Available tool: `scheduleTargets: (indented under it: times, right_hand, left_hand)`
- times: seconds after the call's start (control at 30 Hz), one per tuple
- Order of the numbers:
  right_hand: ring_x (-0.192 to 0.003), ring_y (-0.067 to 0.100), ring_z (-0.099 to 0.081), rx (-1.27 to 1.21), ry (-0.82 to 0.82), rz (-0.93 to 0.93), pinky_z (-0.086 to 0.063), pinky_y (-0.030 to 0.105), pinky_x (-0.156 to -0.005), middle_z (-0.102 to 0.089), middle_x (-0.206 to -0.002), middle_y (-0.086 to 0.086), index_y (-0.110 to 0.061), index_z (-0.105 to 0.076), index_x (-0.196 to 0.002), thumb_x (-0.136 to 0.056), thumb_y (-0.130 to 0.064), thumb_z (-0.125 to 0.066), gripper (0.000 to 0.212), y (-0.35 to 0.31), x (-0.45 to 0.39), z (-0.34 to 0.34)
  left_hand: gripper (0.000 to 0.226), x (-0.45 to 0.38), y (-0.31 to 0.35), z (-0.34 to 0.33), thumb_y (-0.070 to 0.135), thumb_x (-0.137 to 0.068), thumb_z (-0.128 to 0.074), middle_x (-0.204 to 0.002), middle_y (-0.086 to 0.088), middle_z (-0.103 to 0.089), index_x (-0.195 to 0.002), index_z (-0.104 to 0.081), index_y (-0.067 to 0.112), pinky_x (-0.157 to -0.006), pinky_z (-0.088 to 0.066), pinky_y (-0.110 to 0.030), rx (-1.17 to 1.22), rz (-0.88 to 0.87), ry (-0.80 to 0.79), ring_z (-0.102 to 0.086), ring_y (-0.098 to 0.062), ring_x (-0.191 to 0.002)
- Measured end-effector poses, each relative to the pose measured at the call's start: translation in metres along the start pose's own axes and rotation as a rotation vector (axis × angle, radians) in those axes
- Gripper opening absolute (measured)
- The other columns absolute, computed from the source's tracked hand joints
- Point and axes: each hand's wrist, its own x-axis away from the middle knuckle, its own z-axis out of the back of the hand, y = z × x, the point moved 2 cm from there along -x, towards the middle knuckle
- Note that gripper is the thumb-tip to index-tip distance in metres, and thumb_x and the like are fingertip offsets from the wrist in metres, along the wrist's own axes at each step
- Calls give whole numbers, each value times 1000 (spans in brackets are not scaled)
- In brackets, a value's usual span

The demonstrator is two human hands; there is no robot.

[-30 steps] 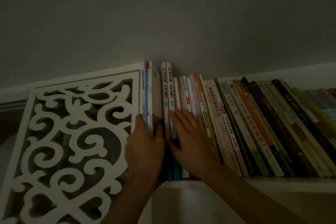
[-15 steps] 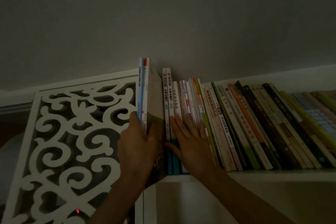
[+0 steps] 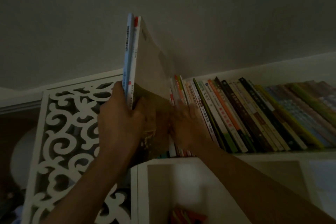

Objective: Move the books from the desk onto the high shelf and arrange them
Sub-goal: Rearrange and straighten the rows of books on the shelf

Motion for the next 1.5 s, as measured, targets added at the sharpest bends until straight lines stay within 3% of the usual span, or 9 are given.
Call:
scheduleTargets:
  times: [0.1,0.27,0.5,0.63,0.8,1.03,1.2,1.33,1.5]
  right_hand:
    - [-123,42,-48,14,-6,-185,-33,63,-99,-51,-135,21,-8,-61,-121,-71,-22,-71,54,44,9,16]
    - [-135,40,-34,-43,-76,-271,1,48,-111,-35,-146,24,-9,-52,-131,-93,-57,-18,70,103,23,11]
    - [-142,36,-17,-68,39,-215,19,48,-108,-24,-153,19,-15,-41,-140,-91,-54,-25,64,97,17,3]
    - [-143,36,-14,-41,54,-210,19,50,-108,-18,-155,18,-19,-36,-144,-88,-54,-31,66,97,18,-1]
    - [-144,31,12,-75,6,-181,25,49,-104,7,-157,14,-23,-14,-150,-89,-62,-35,75,98,16,2]
    - [-143,32,18,-93,-80,-207,22,53,-105,14,-156,14,-19,-7,-151,-85,-65,-41,87,94,13,10]
    - [-143,41,-2,-131,35,-142,8,64,-104,-14,-155,19,-25,-44,-138,-71,-47,-70,75,93,11,6]
    - [-140,40,-6,-64,66,-43,-1,72,-100,-26,-152,20,-32,-60,-122,-66,-47,-74,61,98,13,-2]
    - [-141,41,15,-14,-26,-39,12,70,-100,10,-157,13,-38,-26,-145,-87,-46,-54,65,101,9,6]
  left_hand:
    - [17,10,15,-21,19,-90,-57,-78,11,-54,-102,-46,21,-52,-46,-7,6,28,37,-55,9,-63]
    - [21,28,31,-49,22,-90,-58,-81,14,-51,-104,-42,25,-50,-42,-10,-89,59,103,-52,3,-65]
    - [23,43,22,-57,21,-88,-59,-86,5,-60,-108,-48,22,-47,-47,-13,-99,152,177,-61,3,-66]
    - [23,44,18,-59,22,-88,-60,-92,1,-61,-108,-50,18,-68,-55,-34,-79,170,202,-62,-15,-83]
    - [20,43,25,-64,20,-89,-58,-90,7,-58,-100,-45,30,-64,-50,-23,-22,131,192,-60,-8,-80]
    - [31,37,24,-72,17,-89,-58,-78,13,-50,-78,-38,38,-48,-43,-4,-5,119,171,-52,-1,-66]
    - [28,36,18,-63,16,-89,-59,-82,10,-54,-83,-41,38,-50,-47,-6,69,125,120,-56,-5,-70]
    - [23,36,22,-56,17,-89,-58,-85,7,-58,-88,-46,36,-57,-52,-17,153,150,95,-60,-8,-72]
    - [21,32,35,-52,20,-88,-58,-92,9,-59,-93,-46,37,-52,-51,-10,333,211,90,-64,-1,-70]
